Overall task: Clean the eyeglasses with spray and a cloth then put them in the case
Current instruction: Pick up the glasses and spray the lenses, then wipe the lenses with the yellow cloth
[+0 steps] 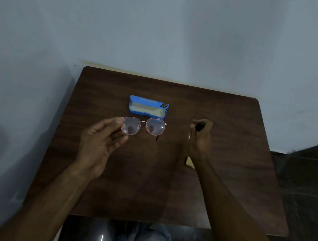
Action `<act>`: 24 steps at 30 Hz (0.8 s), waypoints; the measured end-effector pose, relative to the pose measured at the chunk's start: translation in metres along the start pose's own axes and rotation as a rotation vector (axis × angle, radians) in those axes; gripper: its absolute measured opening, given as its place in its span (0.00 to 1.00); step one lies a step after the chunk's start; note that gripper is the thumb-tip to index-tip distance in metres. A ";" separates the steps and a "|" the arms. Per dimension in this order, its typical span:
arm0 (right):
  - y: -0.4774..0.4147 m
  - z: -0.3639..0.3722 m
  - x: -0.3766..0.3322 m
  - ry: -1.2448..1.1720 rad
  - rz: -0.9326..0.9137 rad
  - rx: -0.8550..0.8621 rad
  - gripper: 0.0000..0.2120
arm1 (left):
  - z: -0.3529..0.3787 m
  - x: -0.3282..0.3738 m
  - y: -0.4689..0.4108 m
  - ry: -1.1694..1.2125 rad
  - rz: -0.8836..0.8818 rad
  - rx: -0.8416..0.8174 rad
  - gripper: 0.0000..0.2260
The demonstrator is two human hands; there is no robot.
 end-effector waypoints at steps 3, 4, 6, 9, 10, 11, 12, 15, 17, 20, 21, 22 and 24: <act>-0.018 0.006 0.016 0.005 0.047 -0.031 0.08 | -0.002 -0.003 -0.001 -0.008 0.016 0.013 0.08; -0.021 0.007 0.019 0.012 0.049 -0.039 0.08 | -0.002 -0.004 -0.001 -0.009 0.018 0.016 0.09; -0.025 0.009 0.024 0.030 0.053 -0.042 0.08 | -0.003 -0.005 -0.002 -0.001 0.018 0.028 0.08; -0.027 0.012 0.031 0.044 0.060 -0.038 0.09 | -0.003 -0.007 -0.002 0.012 0.015 0.048 0.06; -0.027 0.013 0.033 0.036 0.067 -0.032 0.09 | -0.003 -0.007 -0.003 0.014 0.011 0.051 0.06; -0.028 0.013 0.034 0.030 0.076 -0.024 0.09 | -0.003 -0.008 -0.003 0.017 0.008 0.052 0.06; -0.028 0.012 0.035 0.027 0.086 -0.017 0.09 | -0.002 -0.009 -0.003 0.020 0.004 0.053 0.06; -0.028 0.011 0.038 0.012 0.103 -0.024 0.12 | 0.001 -0.011 -0.002 0.021 -0.004 0.050 0.07; -0.026 0.012 0.042 -0.042 0.108 -0.061 0.19 | 0.003 -0.012 -0.002 0.023 -0.011 0.044 0.07; -0.019 0.008 0.053 -0.040 0.126 -0.061 0.35 | 0.005 -0.014 -0.002 0.022 -0.018 0.040 0.06; -0.013 0.004 0.059 -0.042 0.148 -0.036 0.38 | 0.006 -0.015 -0.002 0.025 -0.023 0.040 0.06; -0.006 -0.001 0.065 -0.048 0.163 0.002 0.38 | 0.007 -0.015 -0.002 0.030 -0.029 0.040 0.06; 0.013 -0.012 0.075 0.027 0.147 0.108 0.30 | 0.008 -0.015 -0.003 0.036 -0.036 0.042 0.06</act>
Point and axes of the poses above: each hand's wrist, its own y-axis away from the middle knuckle, its own z-axis out of the palm, x = y × z, the point moved 7 cm from there along -y, towards the middle knuckle, and after that the axes turned 8 degrees about z, right-handed, at the moved point
